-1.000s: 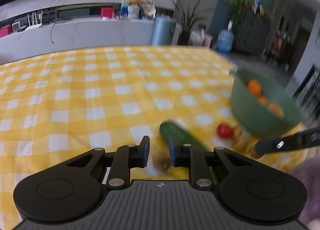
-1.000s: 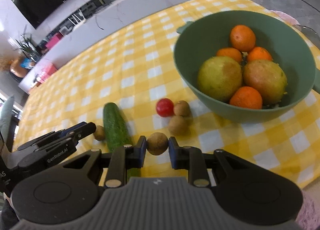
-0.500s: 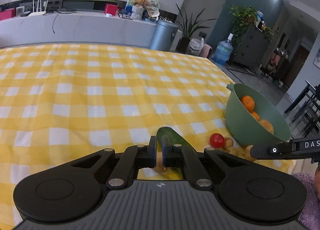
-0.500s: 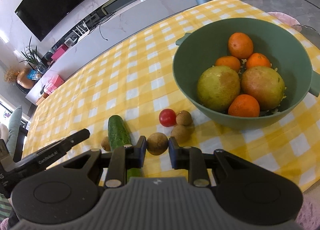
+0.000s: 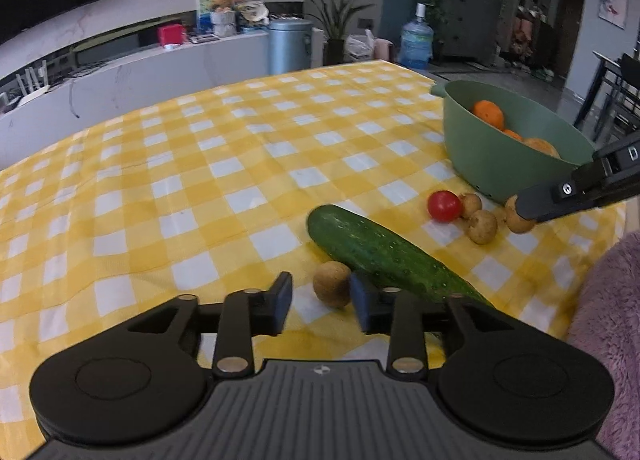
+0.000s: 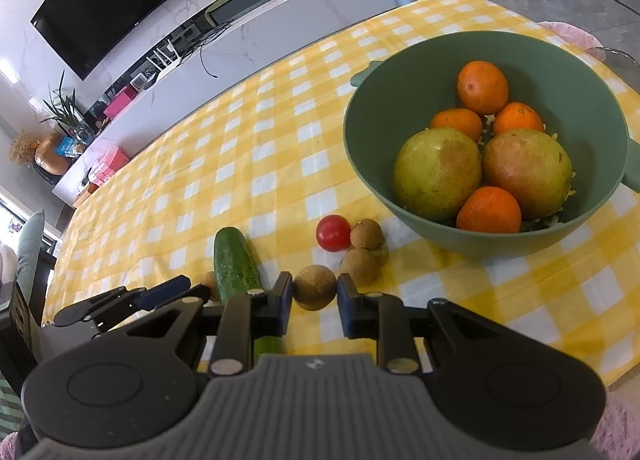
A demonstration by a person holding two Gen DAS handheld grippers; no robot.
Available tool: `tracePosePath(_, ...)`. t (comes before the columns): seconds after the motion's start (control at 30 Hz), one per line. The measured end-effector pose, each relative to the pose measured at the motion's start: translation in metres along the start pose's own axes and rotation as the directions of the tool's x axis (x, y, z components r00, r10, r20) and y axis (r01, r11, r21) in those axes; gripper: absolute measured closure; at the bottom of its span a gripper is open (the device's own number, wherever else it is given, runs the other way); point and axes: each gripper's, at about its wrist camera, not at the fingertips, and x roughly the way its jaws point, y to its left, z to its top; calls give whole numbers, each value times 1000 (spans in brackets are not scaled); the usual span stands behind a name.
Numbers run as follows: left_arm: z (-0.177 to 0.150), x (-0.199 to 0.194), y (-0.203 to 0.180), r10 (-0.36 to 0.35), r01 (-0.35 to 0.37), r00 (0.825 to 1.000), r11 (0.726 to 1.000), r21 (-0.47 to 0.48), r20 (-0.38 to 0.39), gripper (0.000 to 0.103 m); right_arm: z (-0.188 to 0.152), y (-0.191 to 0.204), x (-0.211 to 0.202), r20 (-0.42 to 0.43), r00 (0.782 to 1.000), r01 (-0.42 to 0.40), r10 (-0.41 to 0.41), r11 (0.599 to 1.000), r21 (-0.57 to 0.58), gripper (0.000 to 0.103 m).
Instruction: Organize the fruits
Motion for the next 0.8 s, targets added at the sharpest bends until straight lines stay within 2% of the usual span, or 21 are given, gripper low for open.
tracePosePath(0.1, 1, 15, -4, 8, -4, 999, 997, 80, -43, 50, 0, -1, 0, 2, 1000, -1, 1, 1000, 5, 83)
tracePosePath(0.17, 1, 18, 0, -9, 12, 999, 998, 61, -49, 50, 0, -2, -2, 8, 1000, -5, 5, 1000, 10, 83)
tracePosePath(0.3, 0, 16, 6, -8, 9, 999, 1000, 27, -35, 68, 0, -4, -4, 16, 1000, -1, 1, 1000, 15, 83)
tracePosePath(0.37, 0, 15, 6, -8, 8, 1000, 1000, 18, -30, 73, -1, -3, -4, 14, 1000, 1, -1, 1000, 13, 83)
tracePosePath(0.6, 0, 10, 5, -3, 3, 1000, 1000, -5, -24, 73, -1, -3, -6, 22, 1000, -2, 2, 1000, 18, 83)
tracePosePath(0.8, 4, -7, 11, -37, 41, 999, 992, -116, 38, 73, 0, -1, -10, 39, 999, -33, 33, 999, 21, 83)
